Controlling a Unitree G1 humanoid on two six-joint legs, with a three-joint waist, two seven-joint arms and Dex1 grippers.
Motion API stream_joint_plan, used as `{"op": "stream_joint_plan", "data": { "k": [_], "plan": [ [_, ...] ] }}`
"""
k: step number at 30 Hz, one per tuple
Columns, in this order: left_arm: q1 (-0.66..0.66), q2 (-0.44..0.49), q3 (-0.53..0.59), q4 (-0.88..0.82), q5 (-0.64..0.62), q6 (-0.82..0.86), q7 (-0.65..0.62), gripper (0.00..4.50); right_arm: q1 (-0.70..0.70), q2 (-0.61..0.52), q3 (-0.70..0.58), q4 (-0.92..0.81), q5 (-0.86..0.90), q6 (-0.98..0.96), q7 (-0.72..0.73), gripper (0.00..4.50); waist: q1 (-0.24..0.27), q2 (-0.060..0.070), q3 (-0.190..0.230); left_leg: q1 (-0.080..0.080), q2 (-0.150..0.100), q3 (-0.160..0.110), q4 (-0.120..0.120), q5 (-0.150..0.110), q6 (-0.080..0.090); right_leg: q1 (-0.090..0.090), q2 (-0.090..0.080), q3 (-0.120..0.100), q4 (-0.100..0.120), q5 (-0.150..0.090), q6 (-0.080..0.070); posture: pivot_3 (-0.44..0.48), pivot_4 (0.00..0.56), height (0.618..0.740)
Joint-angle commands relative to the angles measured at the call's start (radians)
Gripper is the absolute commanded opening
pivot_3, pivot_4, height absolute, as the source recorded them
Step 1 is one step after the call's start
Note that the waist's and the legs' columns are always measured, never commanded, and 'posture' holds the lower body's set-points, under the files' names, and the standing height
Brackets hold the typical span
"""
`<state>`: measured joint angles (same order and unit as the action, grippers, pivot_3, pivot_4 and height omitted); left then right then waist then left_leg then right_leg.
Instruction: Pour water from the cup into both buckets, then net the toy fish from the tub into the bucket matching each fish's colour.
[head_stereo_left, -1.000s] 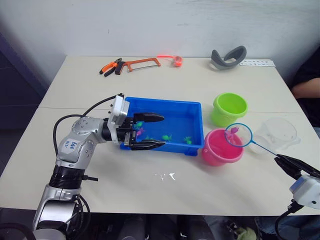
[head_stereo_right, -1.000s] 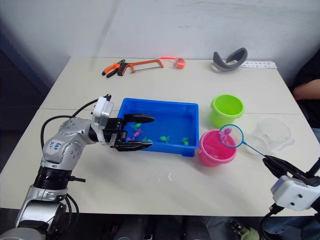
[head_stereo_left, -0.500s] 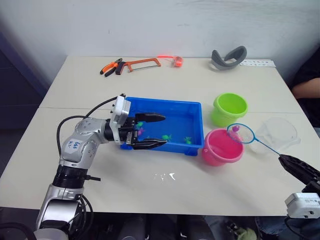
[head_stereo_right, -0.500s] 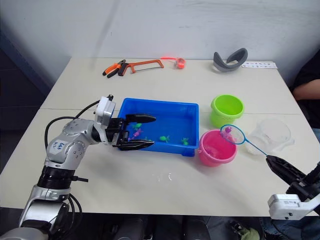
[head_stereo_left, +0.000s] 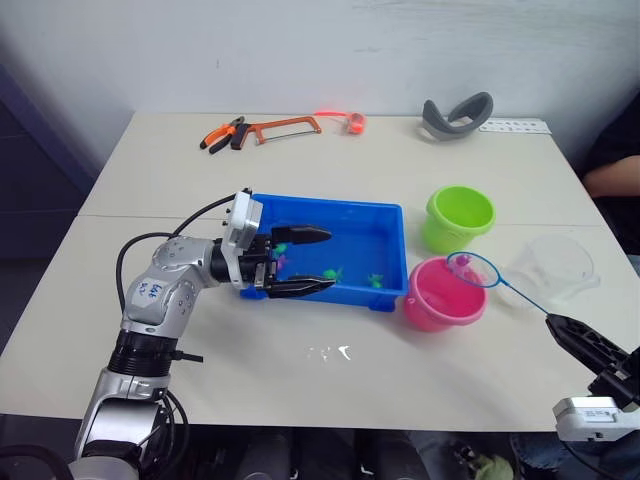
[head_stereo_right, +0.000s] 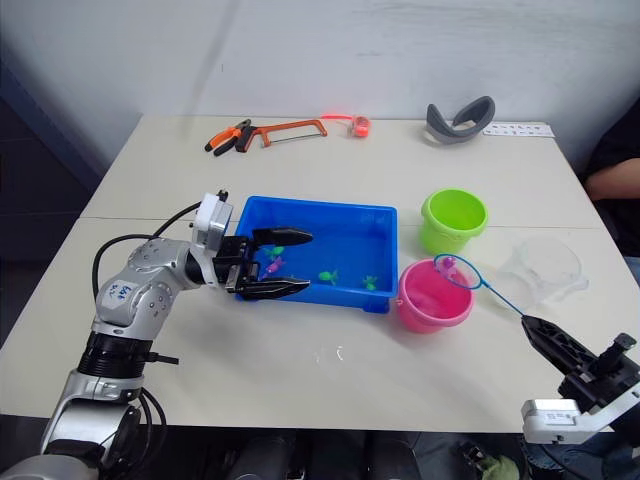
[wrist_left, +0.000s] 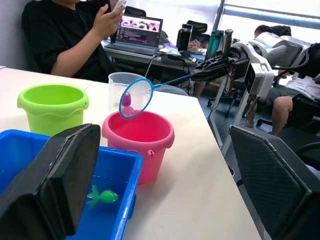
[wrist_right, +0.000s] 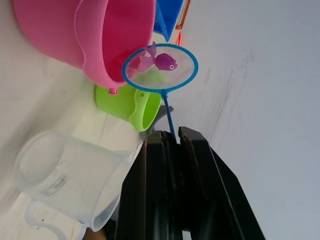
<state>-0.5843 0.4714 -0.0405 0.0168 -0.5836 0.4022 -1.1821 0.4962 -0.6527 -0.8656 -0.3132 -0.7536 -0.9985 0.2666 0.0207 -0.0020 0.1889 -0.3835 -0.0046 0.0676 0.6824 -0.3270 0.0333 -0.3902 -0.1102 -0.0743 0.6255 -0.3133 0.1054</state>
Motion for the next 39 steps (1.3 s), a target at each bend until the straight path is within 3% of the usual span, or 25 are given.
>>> {"op": "stream_joint_plan", "data": {
  "k": [1,15,20,30,33,39],
  "plan": [
    [-0.022,-0.005,0.013,-0.005,-0.001,-0.01,0.001,4.47,0.012,0.008,-0.022,-0.034,-0.048,-0.001,-0.074,0.0,0.0,0.0,0.0,0.0,0.0,0.0,0.0,0.0,0.0,0.0,0.0,0.0,0.0,0.0,0.0,0.0,0.15,0.74],
    [-0.025,-0.022,0.02,-0.001,0.0,-0.018,0.018,4.47,0.039,0.062,-0.002,-0.107,-0.074,0.112,-0.18,0.0,0.0,0.0,0.0,0.001,0.0,0.0,0.0,0.001,-0.001,0.0,0.001,0.001,0.001,0.0,-0.001,0.0,0.15,0.74],
    [-0.008,-0.029,0.016,-0.009,0.001,-0.022,0.028,4.47,0.107,0.108,0.08,-0.106,-0.139,0.1,-0.224,0.0,0.002,0.0,0.0,0.001,0.0,-0.001,0.0,0.001,-0.001,0.0,0.001,0.001,0.001,-0.001,-0.001,0.0,0.15,0.74],
    [-0.002,-0.034,0.021,-0.008,-0.002,-0.027,0.038,4.47,0.119,0.092,0.076,-0.132,-0.105,0.172,-0.249,0.0,-0.001,0.0,0.0,0.003,0.001,0.0,-0.001,0.002,-0.002,0.0,0.001,0.003,0.002,-0.001,-0.002,0.0,0.15,0.74],
    [0.0,-0.032,0.025,-0.009,-0.004,-0.026,0.042,4.47,0.132,0.093,0.109,-0.126,-0.008,0.198,-0.216,0.0,-0.001,0.0,0.0,0.003,0.0,0.0,-0.001,0.002,-0.002,0.0,0.001,0.003,0.002,-0.001,-0.002,0.0,0.15,0.74],
    [0.034,-0.011,0.096,-0.015,-0.042,-0.013,0.059,4.47,0.143,-0.024,0.241,-0.188,0.536,0.414,0.047,0.0,-0.012,0.0,0.0,0.009,0.001,0.0,-0.002,0.002,-0.002,0.007,-0.002,0.003,0.001,-0.001,-0.002,0.0,0.15,0.74]
  ]
}}
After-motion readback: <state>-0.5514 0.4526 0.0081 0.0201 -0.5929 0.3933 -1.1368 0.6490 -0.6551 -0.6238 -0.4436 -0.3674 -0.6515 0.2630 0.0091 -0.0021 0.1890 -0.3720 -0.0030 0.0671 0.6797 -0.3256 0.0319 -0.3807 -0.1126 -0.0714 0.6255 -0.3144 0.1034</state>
